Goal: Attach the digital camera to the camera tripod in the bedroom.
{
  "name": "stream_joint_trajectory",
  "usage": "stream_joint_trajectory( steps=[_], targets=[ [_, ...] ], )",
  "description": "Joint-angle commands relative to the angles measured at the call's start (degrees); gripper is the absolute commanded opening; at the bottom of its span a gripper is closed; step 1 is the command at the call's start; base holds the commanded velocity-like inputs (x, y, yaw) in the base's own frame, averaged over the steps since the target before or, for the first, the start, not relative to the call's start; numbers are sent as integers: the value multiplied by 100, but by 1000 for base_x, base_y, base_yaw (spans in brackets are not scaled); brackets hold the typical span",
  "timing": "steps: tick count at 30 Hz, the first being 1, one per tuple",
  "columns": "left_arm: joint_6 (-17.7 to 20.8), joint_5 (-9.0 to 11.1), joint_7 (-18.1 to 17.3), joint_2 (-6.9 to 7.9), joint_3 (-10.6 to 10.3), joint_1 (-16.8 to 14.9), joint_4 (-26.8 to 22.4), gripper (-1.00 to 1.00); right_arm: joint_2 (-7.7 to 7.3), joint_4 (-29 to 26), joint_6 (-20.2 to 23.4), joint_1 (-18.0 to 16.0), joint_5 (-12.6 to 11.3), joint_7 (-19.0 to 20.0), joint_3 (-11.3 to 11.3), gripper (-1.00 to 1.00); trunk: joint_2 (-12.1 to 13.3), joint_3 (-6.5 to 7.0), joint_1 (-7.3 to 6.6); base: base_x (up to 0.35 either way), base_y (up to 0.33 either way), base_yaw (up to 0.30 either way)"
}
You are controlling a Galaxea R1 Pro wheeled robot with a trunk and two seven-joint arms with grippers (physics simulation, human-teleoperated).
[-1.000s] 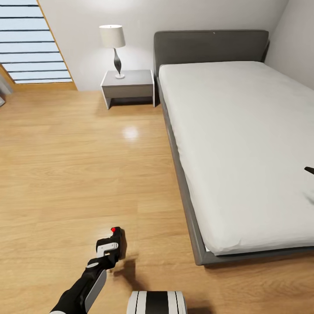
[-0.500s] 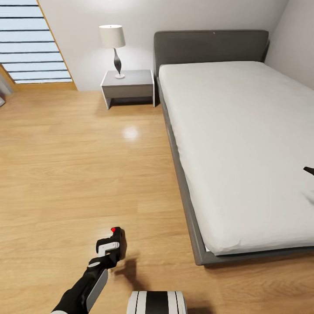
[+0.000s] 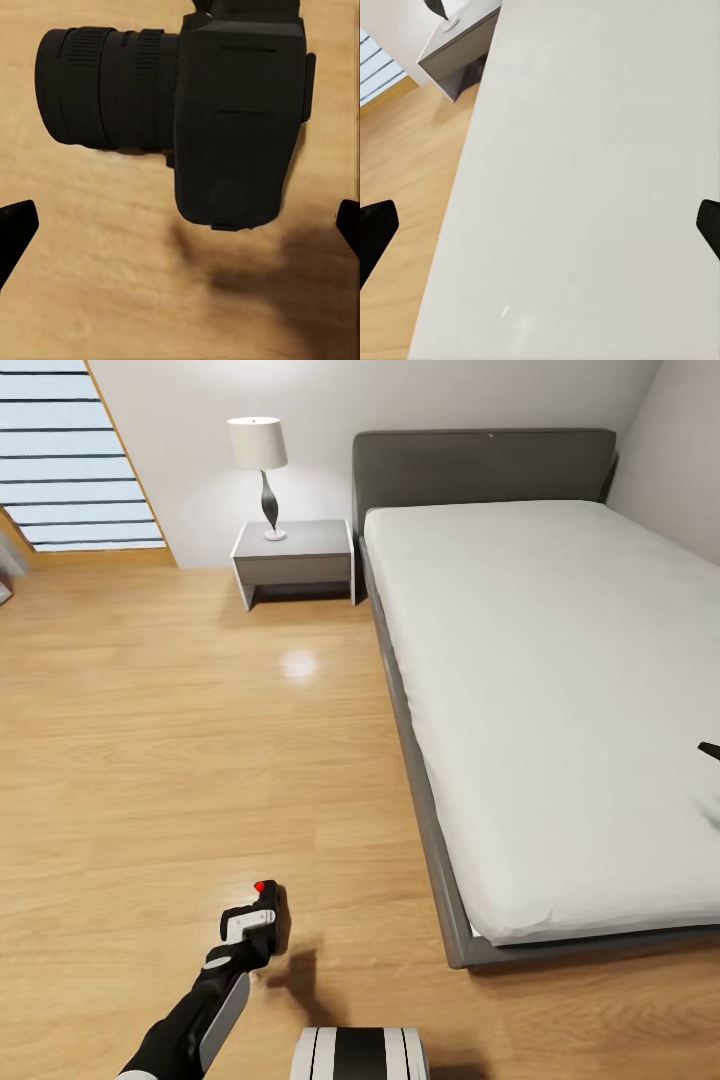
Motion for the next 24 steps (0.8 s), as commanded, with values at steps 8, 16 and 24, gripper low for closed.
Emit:
stream_joint_trajectory(
  steps=[8, 16, 24],
  targets=[
    [24, 57, 50, 12, -33, -1, -211, 100, -1, 1, 21, -5, 16, 29, -5, 100, -6, -70, 7, 0, 0, 0],
    [26, 57, 52, 13, -37, -1, -246, 100, -9, 1, 19, -5, 16, 29, -8, 100, -16, -248, 27, 0, 0, 0],
    [26, 57, 52, 13, -38, -1, -251, 100, -9, -2, 17, -5, 16, 31, -6, 100, -27, -425, 48, 0, 0, 0]
  ],
)
